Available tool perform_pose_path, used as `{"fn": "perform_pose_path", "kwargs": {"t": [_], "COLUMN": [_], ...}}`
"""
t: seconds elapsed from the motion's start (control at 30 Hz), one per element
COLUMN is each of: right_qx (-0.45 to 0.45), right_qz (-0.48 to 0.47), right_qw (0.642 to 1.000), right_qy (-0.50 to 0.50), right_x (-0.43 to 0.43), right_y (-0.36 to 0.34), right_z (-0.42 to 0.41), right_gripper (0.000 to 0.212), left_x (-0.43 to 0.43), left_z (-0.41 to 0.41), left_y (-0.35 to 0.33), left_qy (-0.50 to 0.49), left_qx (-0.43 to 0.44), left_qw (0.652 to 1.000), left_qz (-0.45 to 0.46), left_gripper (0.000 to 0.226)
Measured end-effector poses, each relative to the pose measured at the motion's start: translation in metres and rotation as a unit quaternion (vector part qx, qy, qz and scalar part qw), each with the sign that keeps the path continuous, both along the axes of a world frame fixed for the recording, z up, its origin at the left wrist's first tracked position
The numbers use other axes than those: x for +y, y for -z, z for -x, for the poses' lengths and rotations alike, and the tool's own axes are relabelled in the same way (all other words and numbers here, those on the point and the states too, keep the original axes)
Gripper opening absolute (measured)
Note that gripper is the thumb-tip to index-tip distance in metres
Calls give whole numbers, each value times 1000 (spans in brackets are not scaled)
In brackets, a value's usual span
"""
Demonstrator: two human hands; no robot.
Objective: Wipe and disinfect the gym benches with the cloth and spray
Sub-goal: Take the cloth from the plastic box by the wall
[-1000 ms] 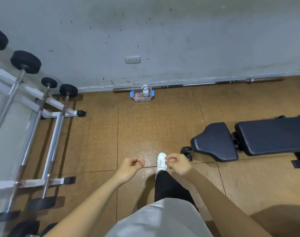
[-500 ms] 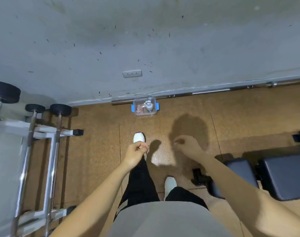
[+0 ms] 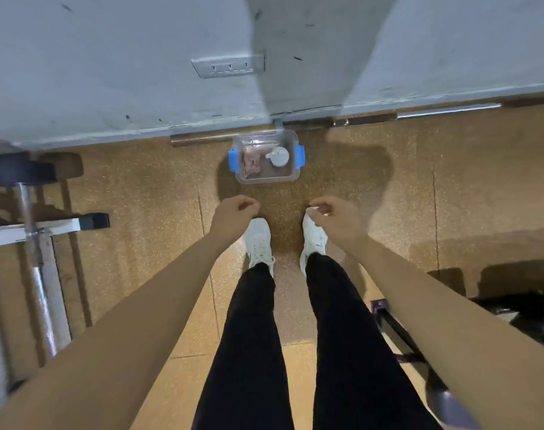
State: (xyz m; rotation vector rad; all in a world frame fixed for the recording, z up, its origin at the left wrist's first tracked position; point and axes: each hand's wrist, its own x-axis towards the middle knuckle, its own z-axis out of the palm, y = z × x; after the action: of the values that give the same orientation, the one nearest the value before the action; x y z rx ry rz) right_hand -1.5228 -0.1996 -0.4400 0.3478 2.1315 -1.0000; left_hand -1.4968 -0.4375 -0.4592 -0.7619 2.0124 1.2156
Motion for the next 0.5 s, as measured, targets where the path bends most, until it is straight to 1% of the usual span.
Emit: {"fn": "perform_pose_path", "kwargs": {"t": [0.1,0.23,0.33,0.37,0.43,0.47,0.5], "right_qx": [-1,70,120,137,171,197,229], "right_qz": [18,9,25,34,36,31,30], "right_qw": [1000,997,992,989,984,979,971], "right_qy": [-16,-22,-37,-40,-46,-53,-62], "right_x": [-24,-49,-60,-62,-64,-64,-65], "right_y": [87,192,256,273,302,315,325], "right_z": [37,83,108,114,122,124,126], "right_gripper": [31,46,60,60,51,43,35], "left_x": [-10,-26,-38,-42,-46,-47,-48], "left_z": [35,75,99,107,124,132,140], "left_y": [84,200,273,293,325,340,352], "left_qy": [46,91,163,188,250,303,366], "left_qx": [-6,11,15,18,43,67,89], "left_qw": [999,995,982,976,958,938,907], "left_qz": [16,48,89,105,134,157,190], "left_gripper": [18,15,19,19,17,22,28]}}
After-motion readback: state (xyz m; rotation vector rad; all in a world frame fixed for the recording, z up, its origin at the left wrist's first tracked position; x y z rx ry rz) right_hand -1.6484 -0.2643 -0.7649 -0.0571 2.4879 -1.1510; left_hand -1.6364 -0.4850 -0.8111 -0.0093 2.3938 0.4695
